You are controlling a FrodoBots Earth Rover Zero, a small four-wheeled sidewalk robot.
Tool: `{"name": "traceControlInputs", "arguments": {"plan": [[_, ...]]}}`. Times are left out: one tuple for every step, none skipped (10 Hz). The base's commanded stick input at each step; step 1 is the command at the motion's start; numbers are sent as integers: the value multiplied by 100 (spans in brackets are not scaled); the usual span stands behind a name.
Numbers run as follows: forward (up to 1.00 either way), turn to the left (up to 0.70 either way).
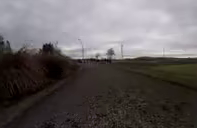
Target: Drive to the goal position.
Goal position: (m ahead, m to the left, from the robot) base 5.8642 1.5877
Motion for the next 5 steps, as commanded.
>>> {"name": "traceControlInputs", "arguments": {"plan": [[100,0],[100,0],[100,0],[100,0],[100,0]]}}
